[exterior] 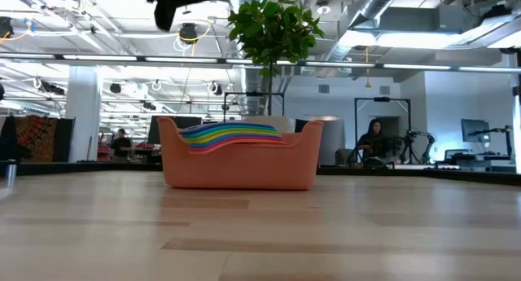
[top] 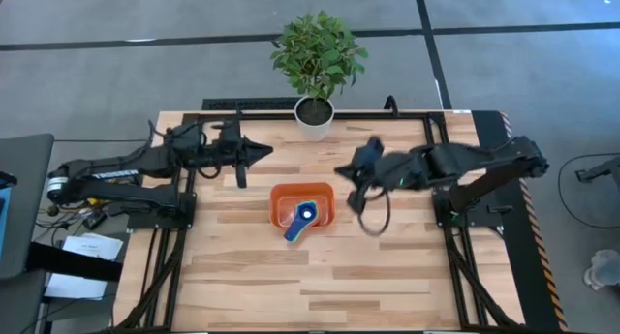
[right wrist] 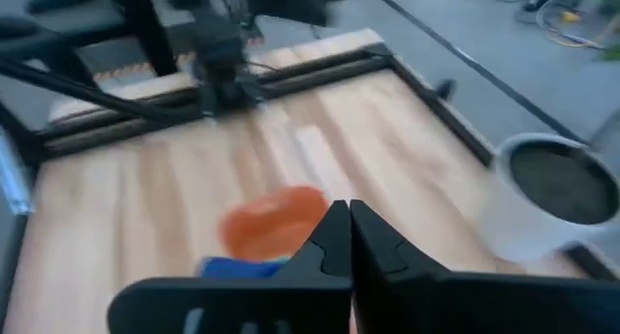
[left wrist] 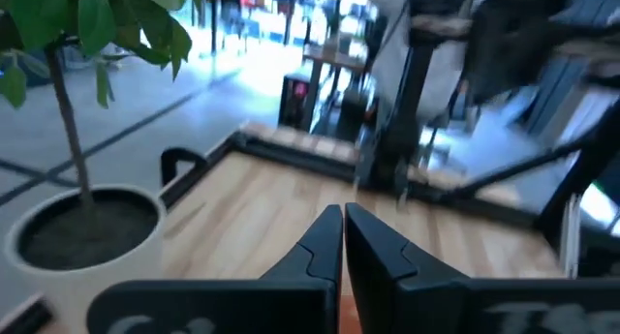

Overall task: Nest measuring cups in basket
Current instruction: Return to Home Position

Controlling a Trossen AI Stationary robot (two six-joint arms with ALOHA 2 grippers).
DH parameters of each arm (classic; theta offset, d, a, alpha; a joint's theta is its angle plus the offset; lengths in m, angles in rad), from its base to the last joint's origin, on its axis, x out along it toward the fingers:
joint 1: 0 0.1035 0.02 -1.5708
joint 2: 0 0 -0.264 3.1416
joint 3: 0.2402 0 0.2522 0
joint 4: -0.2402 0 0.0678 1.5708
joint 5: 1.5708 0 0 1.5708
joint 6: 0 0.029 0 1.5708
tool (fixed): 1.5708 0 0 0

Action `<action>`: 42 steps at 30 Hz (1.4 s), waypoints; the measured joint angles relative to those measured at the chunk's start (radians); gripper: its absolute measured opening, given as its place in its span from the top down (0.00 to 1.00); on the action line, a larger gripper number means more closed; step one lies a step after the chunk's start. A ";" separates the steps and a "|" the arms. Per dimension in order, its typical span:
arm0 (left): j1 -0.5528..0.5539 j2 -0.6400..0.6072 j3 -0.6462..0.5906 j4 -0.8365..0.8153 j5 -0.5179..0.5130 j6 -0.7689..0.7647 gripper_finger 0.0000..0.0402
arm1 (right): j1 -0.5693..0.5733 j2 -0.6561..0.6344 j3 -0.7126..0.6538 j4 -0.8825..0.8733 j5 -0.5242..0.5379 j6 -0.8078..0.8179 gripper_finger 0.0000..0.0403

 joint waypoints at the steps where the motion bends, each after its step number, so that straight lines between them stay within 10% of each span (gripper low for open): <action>1: 0.000 -0.007 -0.050 0.074 0.000 -0.026 1.00 | -0.022 -0.031 -0.033 -0.003 -0.018 -0.018 0.98; 6: -0.001 -0.070 -0.284 0.406 0.014 -0.145 1.00 | -0.147 -0.208 -0.303 0.285 -0.274 -0.061 0.98; 11: -0.012 -0.211 -0.345 0.310 0.072 -0.102 1.00 | -0.264 -0.369 -0.565 0.598 -0.571 -0.059 0.98; 25: -0.077 -0.539 -0.343 -0.040 -0.150 -0.066 1.00 | -0.389 -0.737 -0.937 0.726 -0.691 -0.199 0.99; 42: -0.226 -0.238 -0.343 0.269 -0.333 0.029 1.00 | -0.335 -1.080 -1.275 0.862 -0.749 -0.168 0.99</action>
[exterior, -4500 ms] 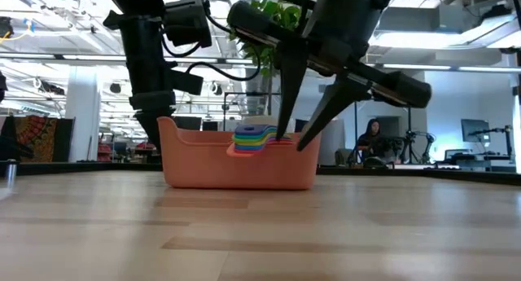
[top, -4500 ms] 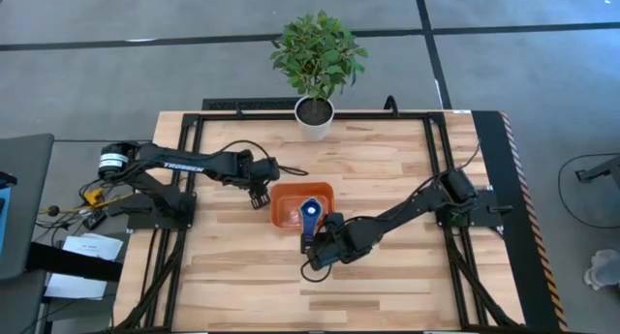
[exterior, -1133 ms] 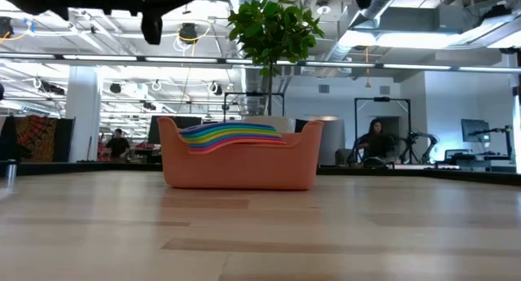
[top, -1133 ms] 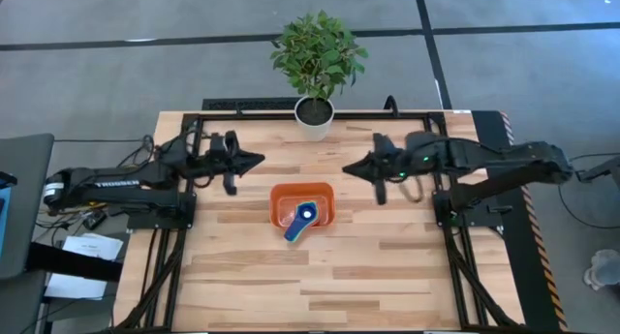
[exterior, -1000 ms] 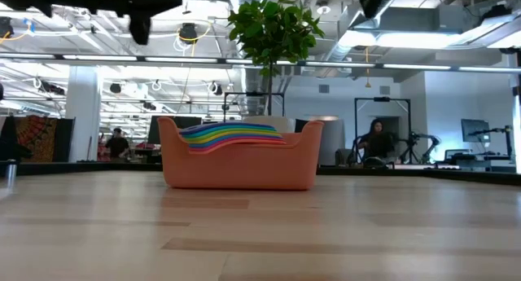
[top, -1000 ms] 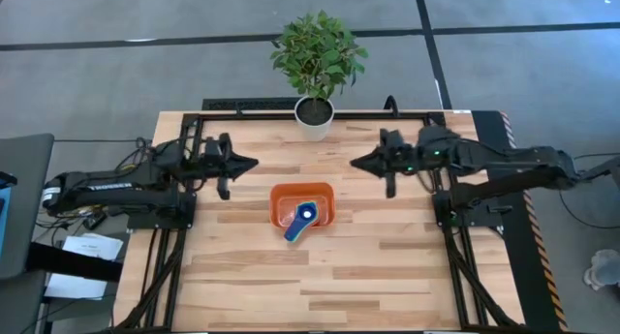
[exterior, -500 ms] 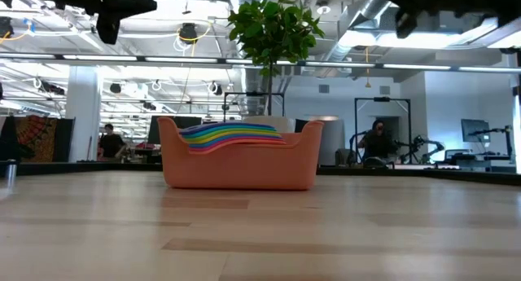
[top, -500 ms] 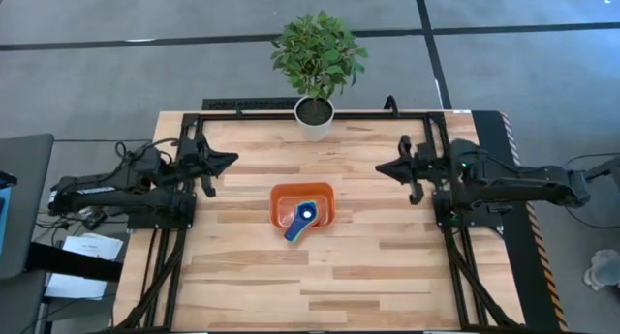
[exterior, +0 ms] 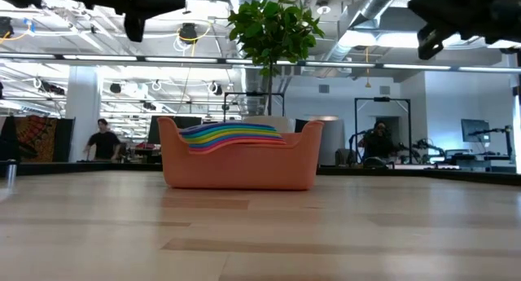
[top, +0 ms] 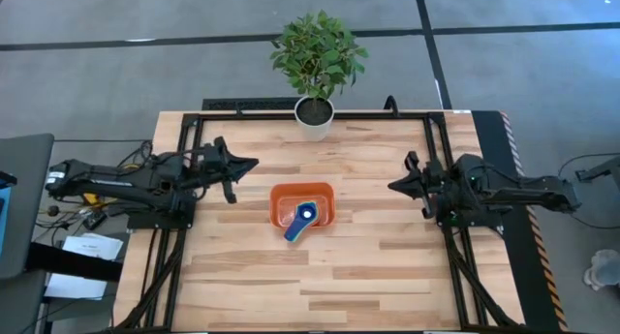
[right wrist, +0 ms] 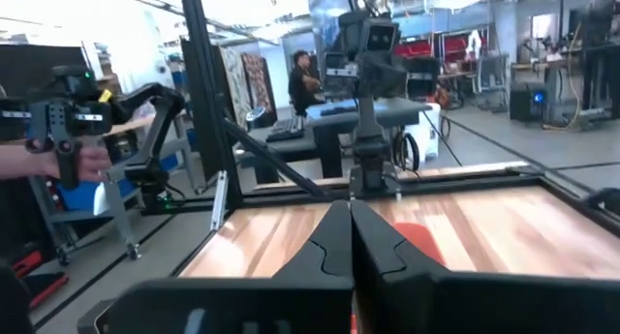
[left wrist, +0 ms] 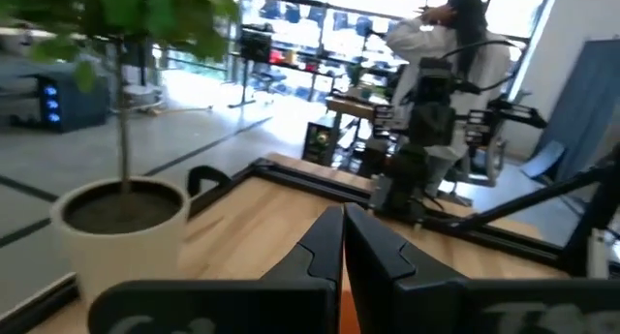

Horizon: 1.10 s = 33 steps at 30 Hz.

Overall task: Nest measuring cups in basket
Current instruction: Return to Home Position

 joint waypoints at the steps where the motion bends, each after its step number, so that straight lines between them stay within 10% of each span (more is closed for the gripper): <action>1: 0.000 0.020 0.000 0.020 0.009 -0.004 1.00 | 0.000 -0.026 -0.009 -0.015 -0.001 -0.001 0.99; 18: -0.025 0.002 -0.006 -0.193 0.106 0.139 1.00 | 0.001 -0.303 -0.037 -0.286 0.004 -0.003 0.97; 27: -0.027 -0.066 -0.374 0.328 0.114 0.113 1.00 | 0.000 -0.303 -0.036 -0.310 0.006 -0.015 0.98; 33: -0.031 -0.165 -0.426 0.271 0.169 0.094 1.00 | 0.000 -0.303 -0.036 -0.323 0.006 -0.006 0.97</action>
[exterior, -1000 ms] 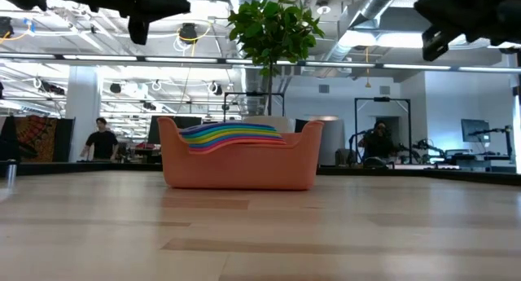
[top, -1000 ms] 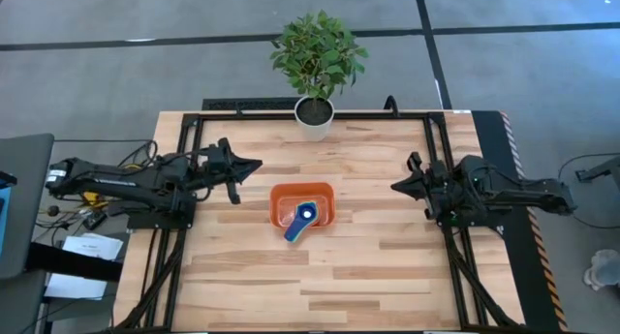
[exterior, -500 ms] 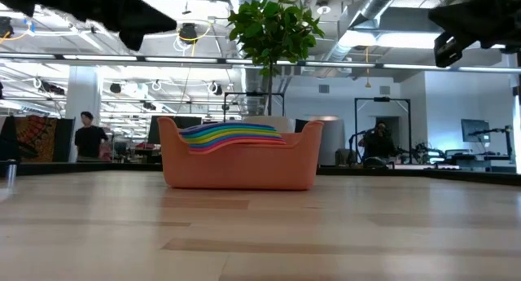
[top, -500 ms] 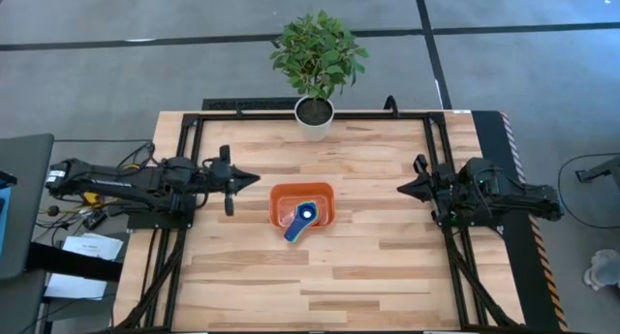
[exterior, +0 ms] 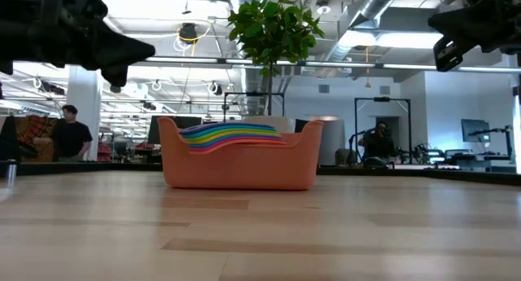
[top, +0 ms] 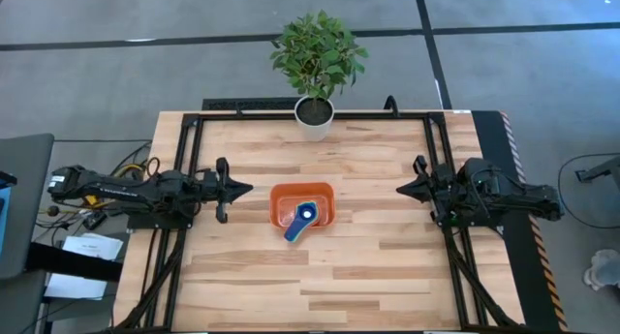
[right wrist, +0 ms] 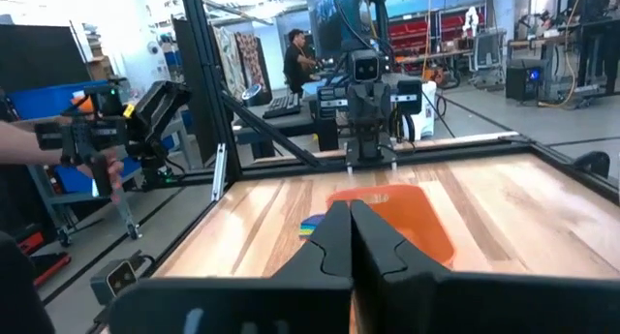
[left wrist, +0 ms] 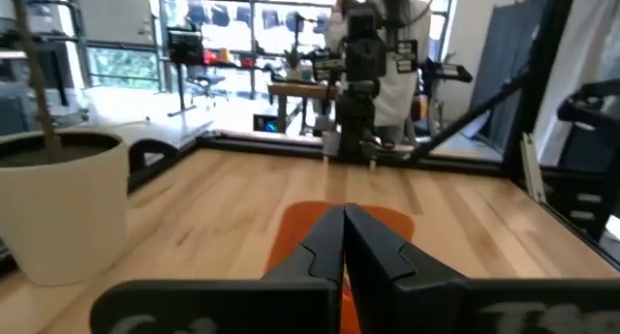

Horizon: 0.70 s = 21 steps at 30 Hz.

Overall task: Nest measuring cups in basket
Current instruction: Return to Home Position

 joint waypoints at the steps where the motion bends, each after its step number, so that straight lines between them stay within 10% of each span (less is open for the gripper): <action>1: 0.001 -0.023 0.000 -0.024 0.008 0.002 1.00 | 0.000 0.000 0.000 -0.006 0.000 0.000 0.98; 14: 0.006 -0.457 0.000 -0.484 0.023 0.035 1.00 | -0.001 0.000 0.000 -0.028 -0.006 -0.042 0.99; 21: 0.006 -0.471 0.001 -0.570 0.021 0.052 1.00 | 0.000 0.000 0.001 -0.061 -0.005 -0.059 0.97</action>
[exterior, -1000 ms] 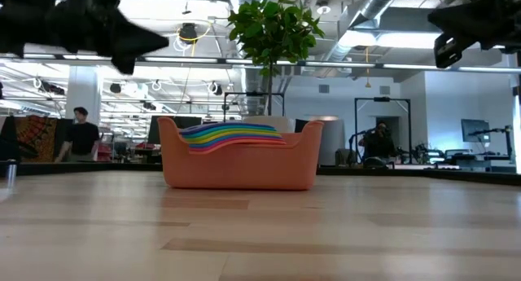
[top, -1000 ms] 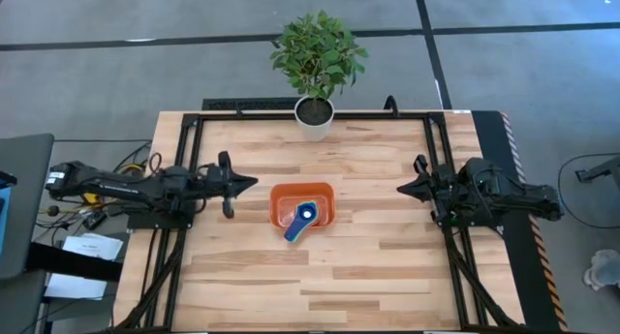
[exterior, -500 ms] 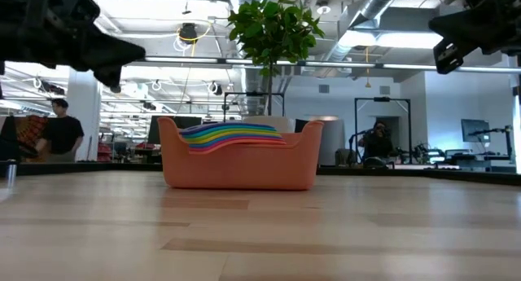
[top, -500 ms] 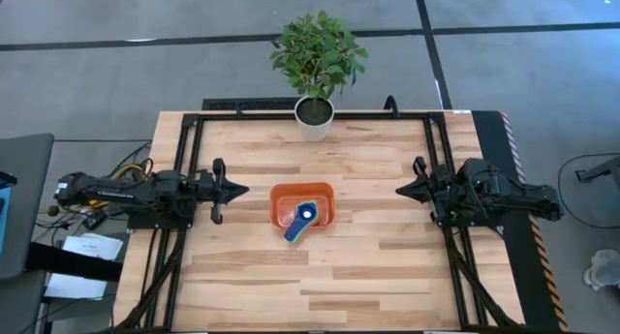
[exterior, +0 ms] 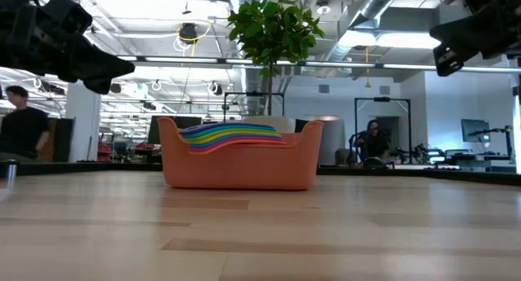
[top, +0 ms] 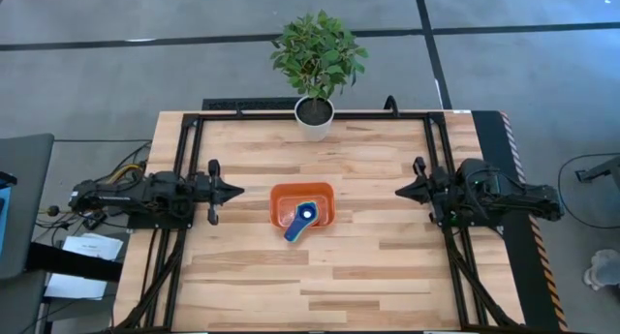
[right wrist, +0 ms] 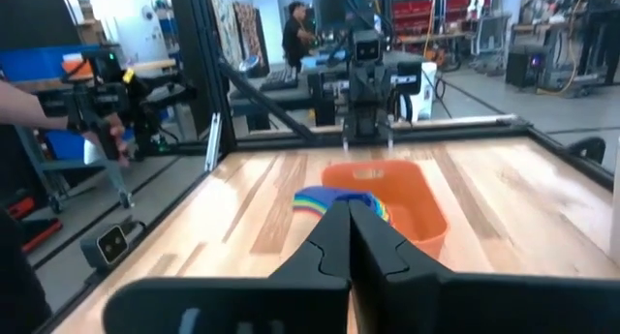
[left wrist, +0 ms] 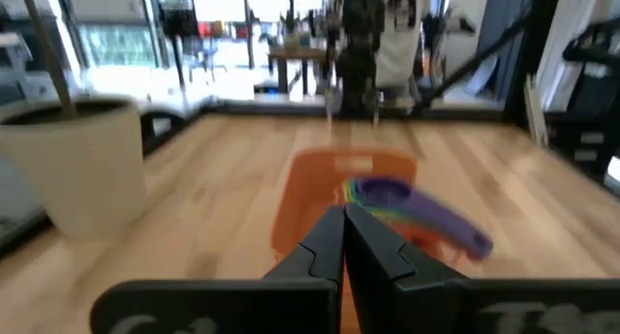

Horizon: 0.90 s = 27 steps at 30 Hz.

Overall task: Nest measuring cups in basket
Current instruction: Return to Home Position

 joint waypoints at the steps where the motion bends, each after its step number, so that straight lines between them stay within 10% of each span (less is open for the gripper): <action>1: 0.000 0.001 0.000 -0.014 0.003 -0.005 1.00 | 0.000 0.000 0.000 -0.014 -0.002 -0.006 0.97; 27: 0.000 0.003 0.001 -0.024 0.059 0.035 1.00 | -0.001 0.001 -0.089 0.013 0.012 -0.073 0.99</action>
